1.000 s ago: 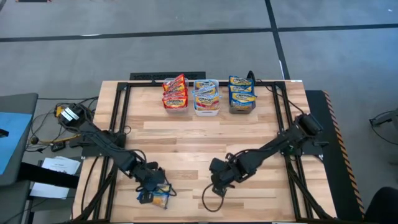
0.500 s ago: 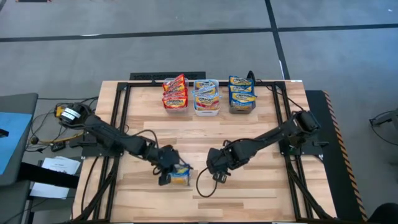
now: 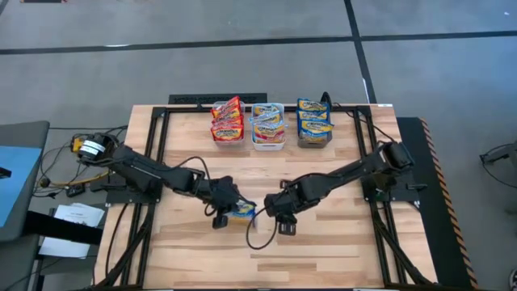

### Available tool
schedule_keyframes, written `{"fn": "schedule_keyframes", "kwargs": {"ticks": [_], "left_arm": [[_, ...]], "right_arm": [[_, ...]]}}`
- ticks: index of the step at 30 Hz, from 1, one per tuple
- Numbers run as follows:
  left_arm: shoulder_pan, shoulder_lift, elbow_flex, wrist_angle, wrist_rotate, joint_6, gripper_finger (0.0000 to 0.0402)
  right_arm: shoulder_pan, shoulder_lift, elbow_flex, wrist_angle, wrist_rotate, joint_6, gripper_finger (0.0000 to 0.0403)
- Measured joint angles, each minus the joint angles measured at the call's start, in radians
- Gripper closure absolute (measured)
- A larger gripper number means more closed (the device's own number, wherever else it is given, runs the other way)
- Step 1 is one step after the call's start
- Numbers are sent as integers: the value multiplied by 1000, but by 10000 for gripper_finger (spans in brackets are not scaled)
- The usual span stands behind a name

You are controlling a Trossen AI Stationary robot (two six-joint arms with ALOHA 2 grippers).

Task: Sort Maruchan noodles
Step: Put the blue noodle pack into the black bin

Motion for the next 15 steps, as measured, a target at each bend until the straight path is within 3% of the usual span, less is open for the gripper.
{"fn": "schedule_keyframes", "kwargs": {"ticks": [15], "left_arm": [[24,0,0,3,-36,59,401]], "right_arm": [[-110,3,0,220,2,-134,216]]}}
